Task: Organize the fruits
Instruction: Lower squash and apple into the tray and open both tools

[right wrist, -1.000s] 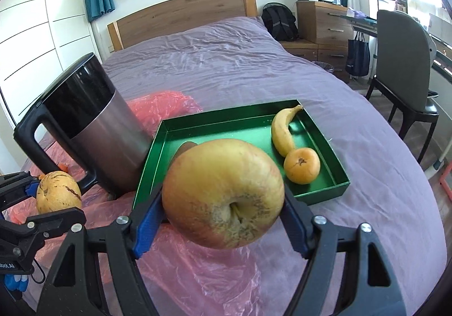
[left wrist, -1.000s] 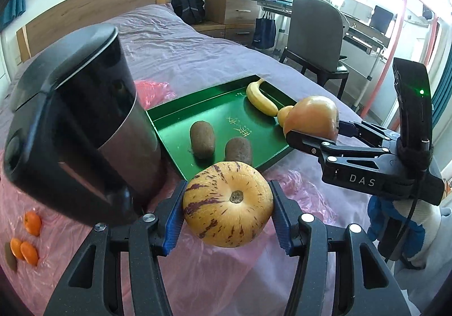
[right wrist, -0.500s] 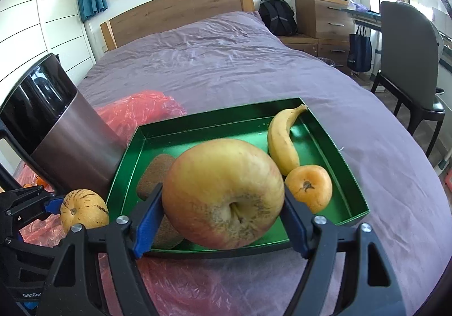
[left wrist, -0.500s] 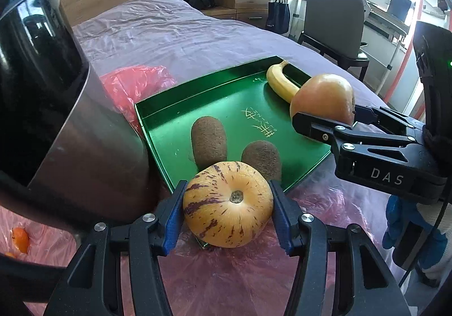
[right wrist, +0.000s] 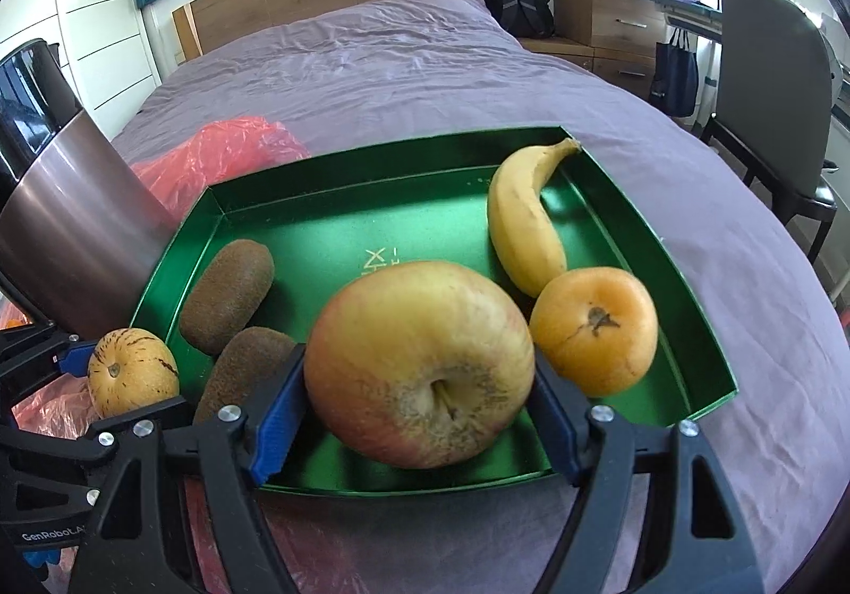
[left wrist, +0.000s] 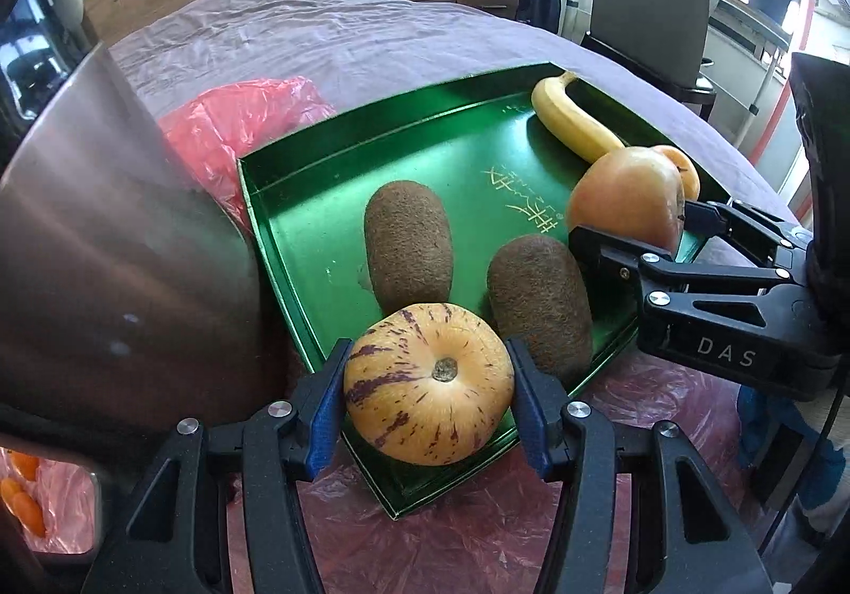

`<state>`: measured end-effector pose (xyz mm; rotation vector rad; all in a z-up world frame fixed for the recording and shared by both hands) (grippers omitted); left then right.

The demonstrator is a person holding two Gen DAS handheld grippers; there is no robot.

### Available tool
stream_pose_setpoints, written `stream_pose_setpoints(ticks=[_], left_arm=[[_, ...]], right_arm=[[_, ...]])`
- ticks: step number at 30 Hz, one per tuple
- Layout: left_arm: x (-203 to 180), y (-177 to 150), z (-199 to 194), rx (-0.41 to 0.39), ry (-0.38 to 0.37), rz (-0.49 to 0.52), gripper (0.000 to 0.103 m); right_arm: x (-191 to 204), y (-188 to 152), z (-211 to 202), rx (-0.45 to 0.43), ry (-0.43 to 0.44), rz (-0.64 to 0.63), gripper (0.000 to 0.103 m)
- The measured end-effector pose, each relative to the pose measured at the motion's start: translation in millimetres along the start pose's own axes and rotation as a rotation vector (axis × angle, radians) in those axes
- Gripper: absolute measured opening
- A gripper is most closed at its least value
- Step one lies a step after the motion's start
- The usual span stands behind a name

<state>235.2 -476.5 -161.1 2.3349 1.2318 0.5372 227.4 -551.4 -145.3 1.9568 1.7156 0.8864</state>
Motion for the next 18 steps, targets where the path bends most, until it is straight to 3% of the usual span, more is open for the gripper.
stream_pose_setpoints(ticks=[13, 18], left_arm=[[-1.5, 1.8, -1.7, 0.007, 0.007, 0.016, 0.051], [-3.5, 3.4, -11.4, -0.009, 0.005, 0.025, 0.055]], right_arm=[[-3.7, -0.6, -2.3, 0.013, -0.013, 0.009, 0.097], [-4.3, 7.3, -10.8, -0.002, -0.023, 0.011, 0.103]])
Point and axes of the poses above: each gripper's, at about its wrist camera, not at the fingertips, and z roughly the way its jaws point, x to its left, y to its top, the point moved 7 cm from there along z, roughly the way its jaws point, and after that the axes turned 9 degrees about y, right-handed, at the moved point
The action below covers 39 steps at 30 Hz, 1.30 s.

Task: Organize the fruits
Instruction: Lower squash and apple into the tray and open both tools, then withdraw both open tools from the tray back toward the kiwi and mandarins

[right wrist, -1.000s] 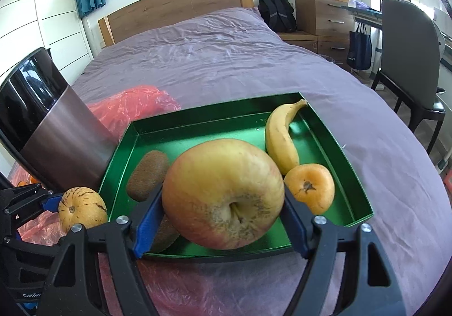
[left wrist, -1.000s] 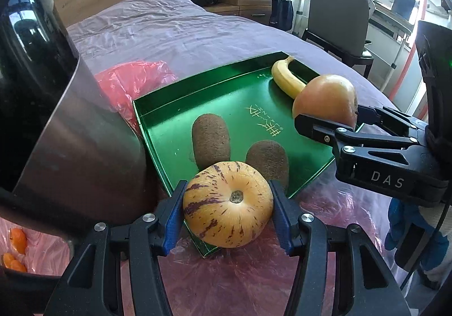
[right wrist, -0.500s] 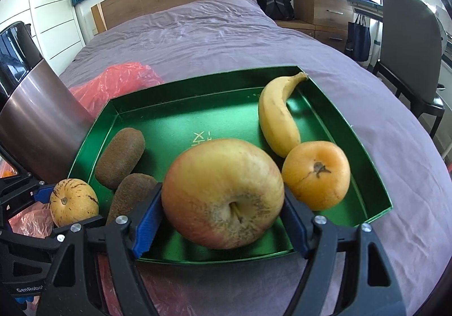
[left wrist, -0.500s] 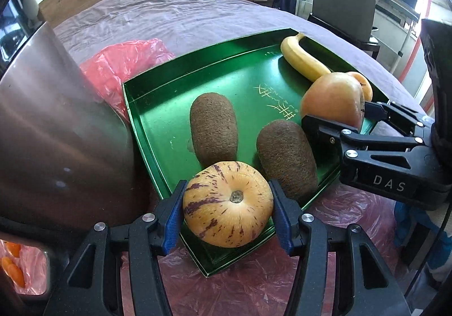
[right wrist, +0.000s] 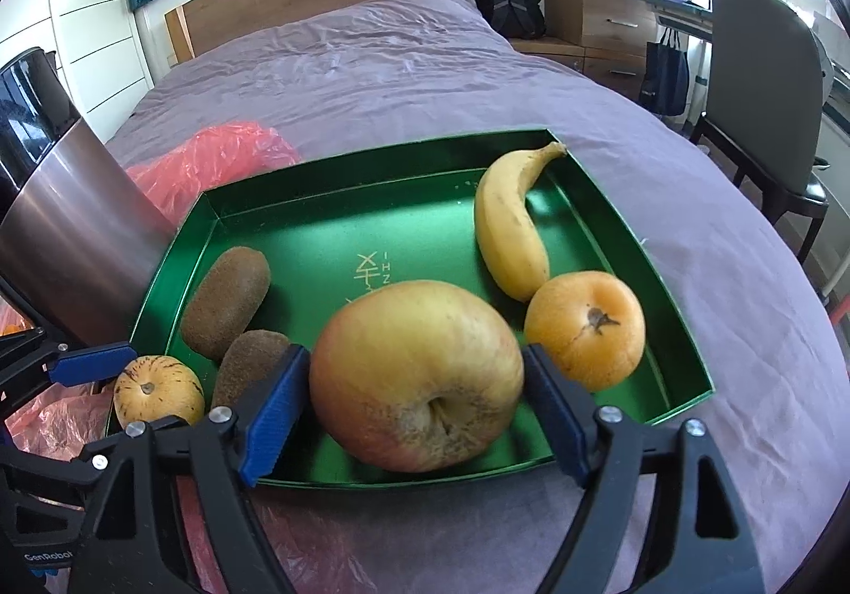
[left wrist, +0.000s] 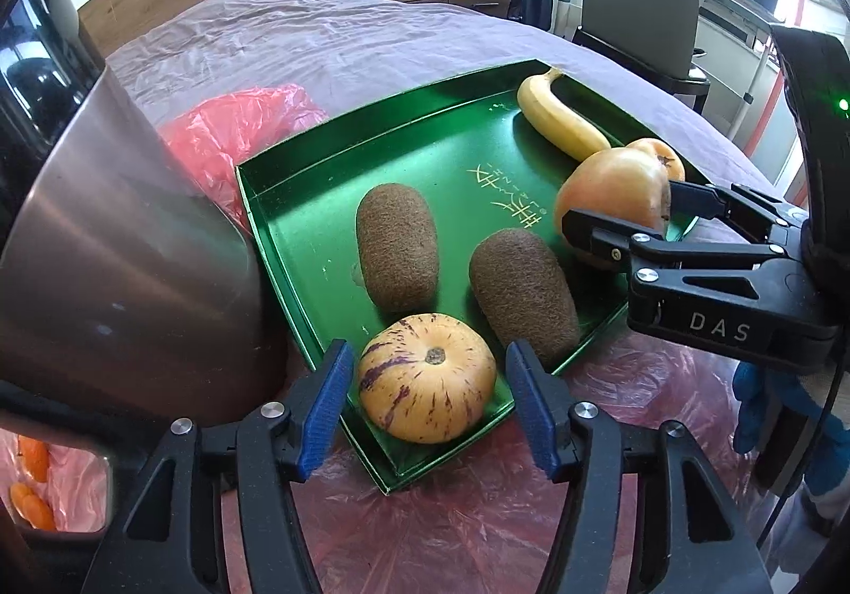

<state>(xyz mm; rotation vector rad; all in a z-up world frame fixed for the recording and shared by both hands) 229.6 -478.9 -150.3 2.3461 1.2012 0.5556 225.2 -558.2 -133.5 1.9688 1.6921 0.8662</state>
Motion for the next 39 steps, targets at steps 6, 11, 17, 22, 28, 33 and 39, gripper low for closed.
stream_pose_setpoints(ticks=[6, 11, 17, 22, 28, 33, 39], left_arm=[[1.7, -3.0, -23.5, -0.037, -0.008, -0.005, 0.056], [5.5, -14.3, -56.2, -0.095, 0.002, 0.0, 0.056], [21.3, -35.0, -96.2, -0.167, 0.077, -0.024, 0.056], [41.3, -64.2, -106.0, -0.197, 0.224, -0.013, 0.056], [79.3, -122.5, -94.3, -0.143, 0.357, -0.026, 0.056], [119.3, -167.1, -87.5, -0.089, 0.439, -0.058, 0.056], [162.0, -213.0, -84.4, -0.035, 0.506, -0.101, 0.056]], right_arm=[[1.8, 5.5, -24.7, -0.049, -0.007, 0.012, 0.103], [8.0, 4.6, -56.3, -0.115, 0.016, 0.04, 0.103], [19.6, -0.1, -104.9, -0.215, 0.073, 0.108, 0.103], [39.6, -15.6, -133.0, -0.221, 0.075, 0.089, 0.103], [49.1, -34.5, -160.9, -0.227, 0.075, 0.092, 0.103], [49.2, -44.3, -177.5, -0.23, 0.06, 0.102, 0.103], [57.1, -46.9, -189.1, -0.235, 0.046, 0.102, 0.103]])
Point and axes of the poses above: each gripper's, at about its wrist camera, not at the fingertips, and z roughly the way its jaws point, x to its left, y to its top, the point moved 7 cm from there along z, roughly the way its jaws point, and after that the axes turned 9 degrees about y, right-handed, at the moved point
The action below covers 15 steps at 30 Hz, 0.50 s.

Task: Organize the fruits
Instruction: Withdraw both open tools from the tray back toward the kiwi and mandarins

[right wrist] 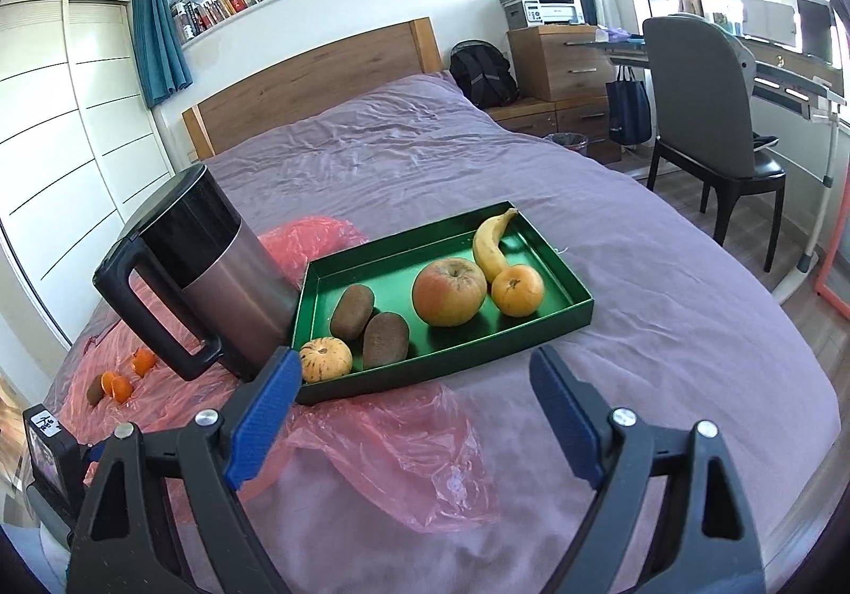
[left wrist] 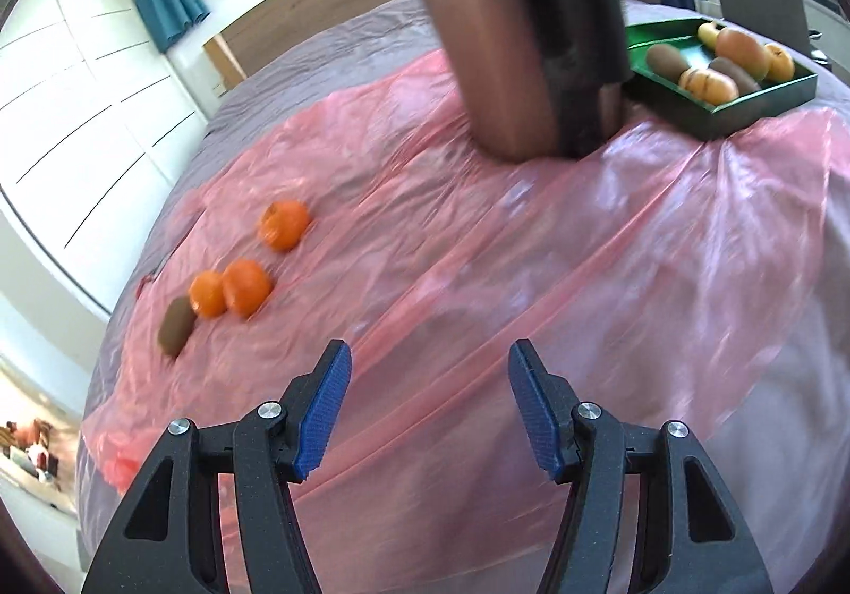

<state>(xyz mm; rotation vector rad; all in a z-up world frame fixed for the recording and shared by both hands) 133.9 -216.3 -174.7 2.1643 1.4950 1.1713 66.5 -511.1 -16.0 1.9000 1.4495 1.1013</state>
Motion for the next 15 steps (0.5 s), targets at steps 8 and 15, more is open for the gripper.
stream_pose_setpoints(ticks=[8, 15], left_arm=[[38.6, -41.3, 7.2, 0.027, 0.036, -0.021, 0.056], [64.1, -65.3, 9.4, 0.042, 0.058, -0.041, 0.056]], right_arm=[[31.6, -2.3, -6.7, 0.008, 0.011, -0.054, 0.103], [68.3, -10.2, -14.4, 0.03, 0.041, -0.116, 0.103]])
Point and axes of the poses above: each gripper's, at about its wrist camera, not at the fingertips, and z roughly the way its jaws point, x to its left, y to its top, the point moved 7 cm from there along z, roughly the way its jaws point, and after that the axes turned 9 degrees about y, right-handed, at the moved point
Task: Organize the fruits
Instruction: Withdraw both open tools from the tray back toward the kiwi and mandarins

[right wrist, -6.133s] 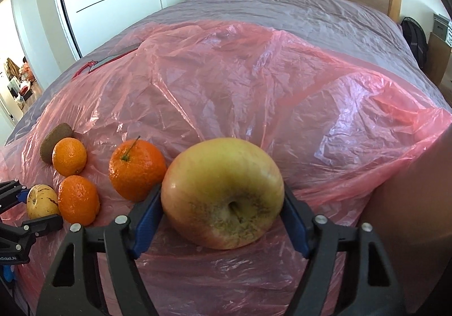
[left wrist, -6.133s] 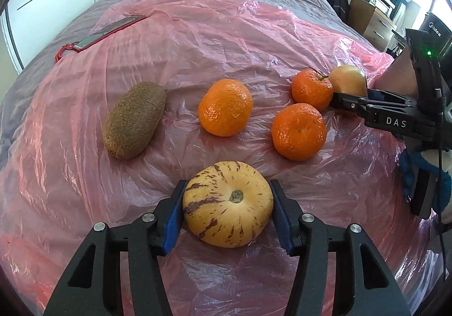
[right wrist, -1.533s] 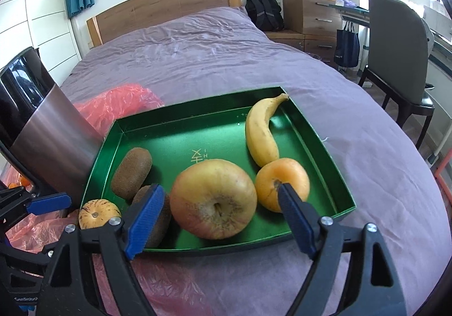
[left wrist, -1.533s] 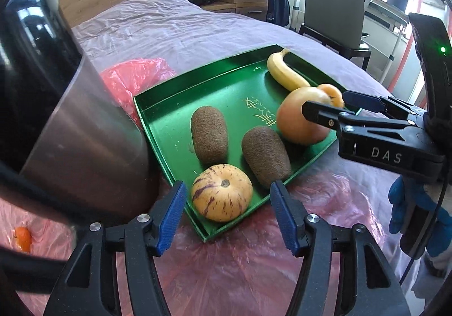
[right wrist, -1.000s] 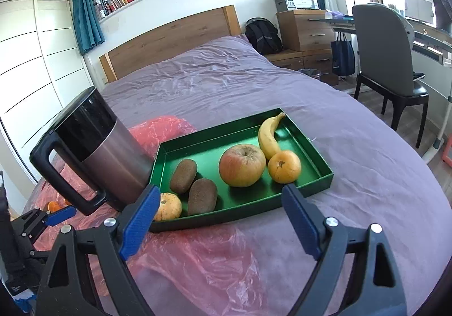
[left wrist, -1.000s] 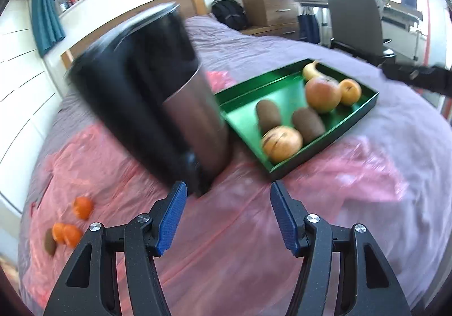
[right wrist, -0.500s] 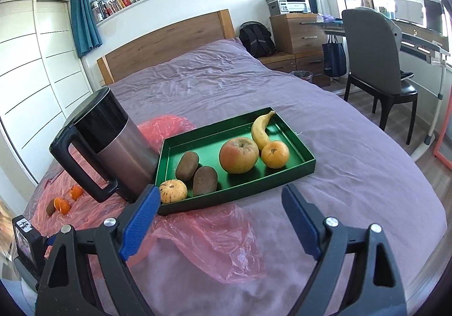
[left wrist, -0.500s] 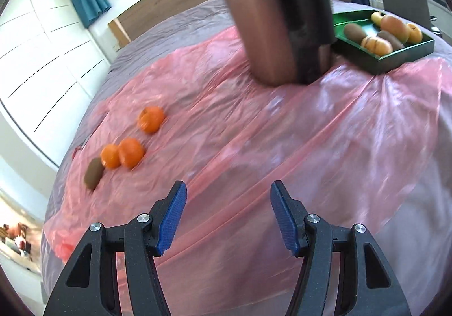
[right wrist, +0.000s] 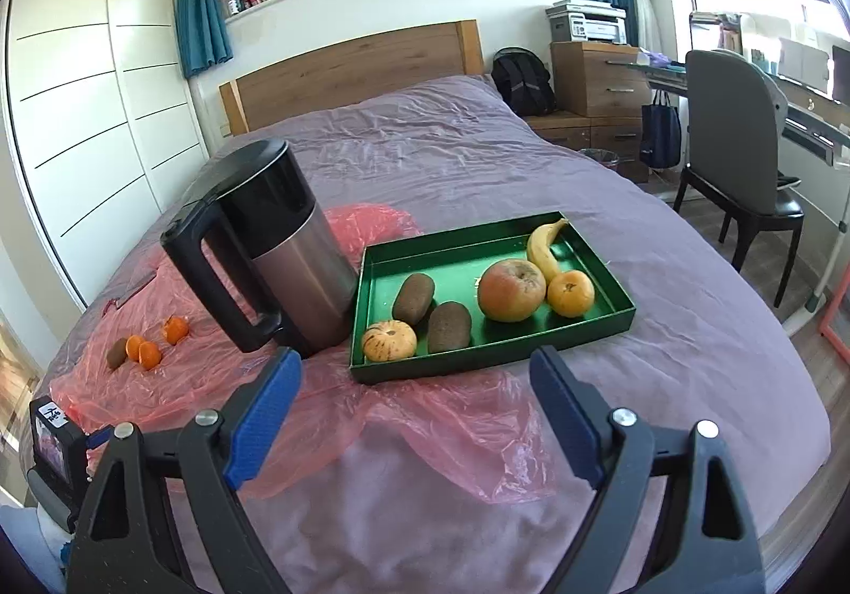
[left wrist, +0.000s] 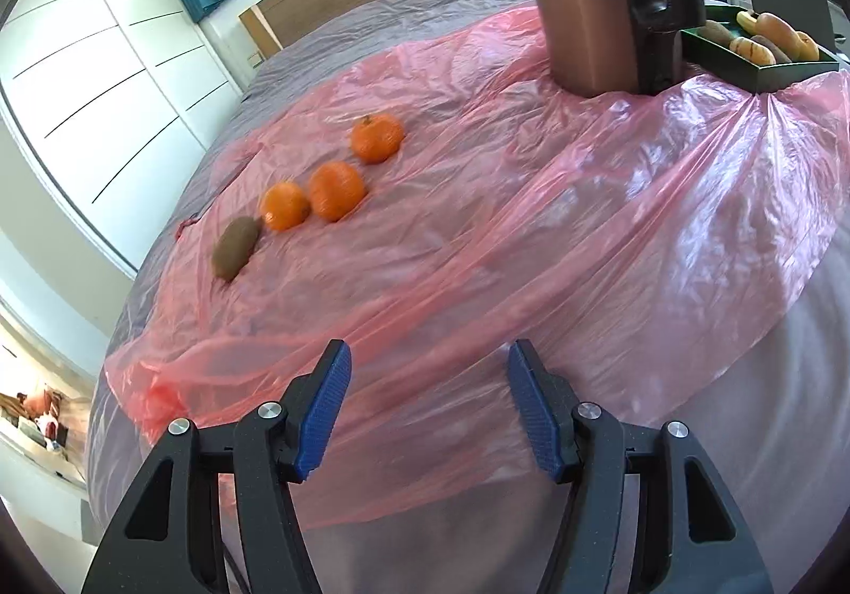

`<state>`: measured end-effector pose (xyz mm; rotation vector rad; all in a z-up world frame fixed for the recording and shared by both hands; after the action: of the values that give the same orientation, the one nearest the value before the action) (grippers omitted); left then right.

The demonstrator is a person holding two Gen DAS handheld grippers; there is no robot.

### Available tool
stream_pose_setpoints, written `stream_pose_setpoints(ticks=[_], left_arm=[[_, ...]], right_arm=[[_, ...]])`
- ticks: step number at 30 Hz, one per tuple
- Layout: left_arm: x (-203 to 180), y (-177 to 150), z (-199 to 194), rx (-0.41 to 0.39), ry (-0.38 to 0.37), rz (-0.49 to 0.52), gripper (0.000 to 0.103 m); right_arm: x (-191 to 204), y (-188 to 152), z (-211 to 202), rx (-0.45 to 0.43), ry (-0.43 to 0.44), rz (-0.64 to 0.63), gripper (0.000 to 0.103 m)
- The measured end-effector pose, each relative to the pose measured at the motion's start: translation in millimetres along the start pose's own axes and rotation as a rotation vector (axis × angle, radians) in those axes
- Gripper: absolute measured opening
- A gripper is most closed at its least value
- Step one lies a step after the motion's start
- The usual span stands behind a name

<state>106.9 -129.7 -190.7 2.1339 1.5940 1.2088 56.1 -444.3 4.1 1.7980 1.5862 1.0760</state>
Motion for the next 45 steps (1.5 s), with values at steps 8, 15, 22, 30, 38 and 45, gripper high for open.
stream_pose_setpoints(ticks=[8, 15, 22, 30, 38, 45], left_arm=[[39.2, -27.9, -0.9, 0.022, 0.048, -0.038, 0.056], [80.5, -65.9, -7.5, 0.05, 0.089, -0.094, 0.056], [115.4, -77.1, -6.8, 0.055, 0.11, -0.175, 0.056], [147.7, -90.1, -5.3, 0.057, 0.135, -0.243, 0.056], [179.9, -101.4, 0.4, 0.07, 0.119, -0.356, 0.056], [199.2, -97.7, -0.7, 0.061, 0.109, -0.415, 0.056]], right_arm=[[40.0, -3.8, -2.1, 0.015, 0.053, -0.039, 0.103], [86.8, -13.6, 1.8, 0.035, 0.125, -0.086, 0.103], [142.6, -28.3, 6.8, 0.065, 0.19, -0.156, 0.103], [188.1, -45.8, 6.8, 0.103, 0.225, -0.219, 0.103], [224.3, -57.6, 2.4, 0.152, 0.234, -0.265, 0.103], [259.8, -59.6, 18.4, 0.194, 0.269, -0.292, 0.103]])
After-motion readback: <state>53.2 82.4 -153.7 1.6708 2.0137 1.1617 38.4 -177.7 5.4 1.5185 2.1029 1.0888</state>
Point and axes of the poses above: each gripper's, at about its wrist camera, not at the fingertips, and z roughly the way its jaws point, x to its left, y to its top, the point moved 7 cm from there along z, roughly the way its jaws point, and after that the axes turned 9 degrees about y, right-handed, at the moved point
